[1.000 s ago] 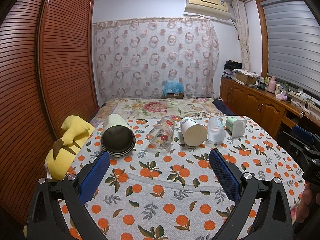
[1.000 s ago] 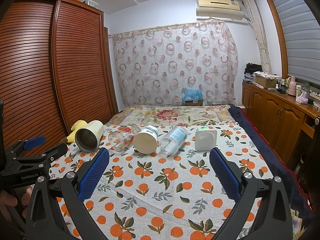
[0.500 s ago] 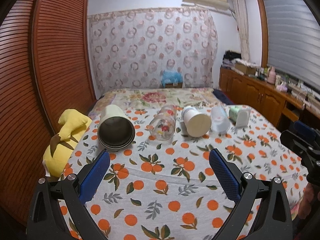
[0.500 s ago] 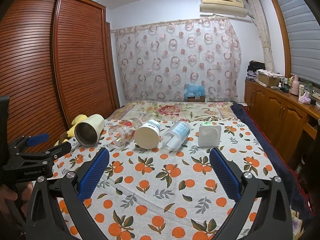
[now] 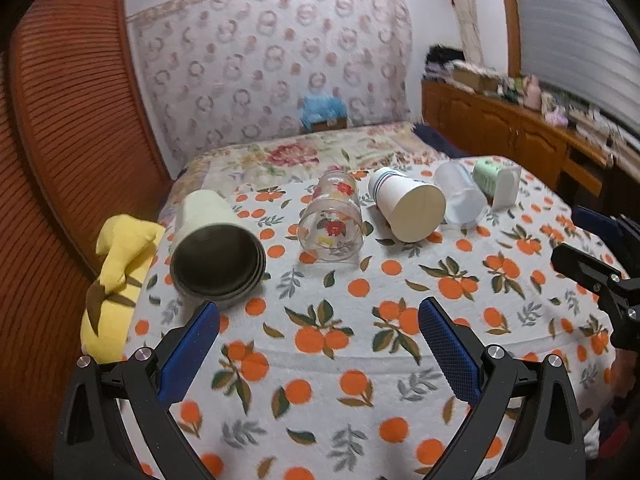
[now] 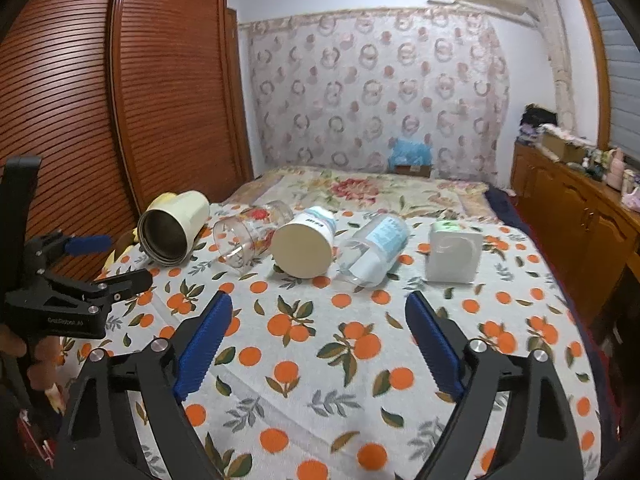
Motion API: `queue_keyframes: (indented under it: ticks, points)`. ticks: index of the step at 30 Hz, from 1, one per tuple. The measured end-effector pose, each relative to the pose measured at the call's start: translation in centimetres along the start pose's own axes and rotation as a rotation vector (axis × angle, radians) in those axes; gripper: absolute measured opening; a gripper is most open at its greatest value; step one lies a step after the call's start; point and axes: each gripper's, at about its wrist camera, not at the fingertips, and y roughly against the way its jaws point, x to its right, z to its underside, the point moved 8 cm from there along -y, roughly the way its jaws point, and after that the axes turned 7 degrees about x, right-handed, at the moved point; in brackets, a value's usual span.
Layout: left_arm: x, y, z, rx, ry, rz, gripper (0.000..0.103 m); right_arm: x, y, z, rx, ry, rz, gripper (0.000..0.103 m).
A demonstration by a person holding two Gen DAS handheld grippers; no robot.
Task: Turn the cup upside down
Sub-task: 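Move the left tool toward the clear glass cup lying on its side, then close the left tool around the glass cup and lift it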
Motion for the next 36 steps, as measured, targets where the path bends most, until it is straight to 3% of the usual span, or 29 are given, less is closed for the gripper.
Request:
queue_keyframes:
  ticks: [10,18,21,24,36]
  points:
    - [-0.5,-4.4,-3.5,-0.118,-0.049,0.096,0.096,-1.9,-4.1,-0.6,-0.101,0.068,-0.105,0.083]
    - [-0.5,-9.2,-6.2,-0.238,-0.060,0.153,0.096,-2.5,-6.1,-0.9,-0.139,0.120,-0.114,0.083]
    - [-0.4,-11.2,-6.7,-0.301,-0.046,0.165,0.086,-2.8,-6.5,-0.9,-0.150,0.120,-0.128,0.083]
    - [-0.1,-13.1,-6.7,-0.362,-0.027,0.182,0.084,-3.1,-6.9,-0.9,-0.154,0.121,-0.137,0.083]
    - [1.0,-18.2,-5.2,-0.545,-0.029,0.125,0.083,-3.9,-6.7,-0.4,-0.155,0.122,-0.157,0.083]
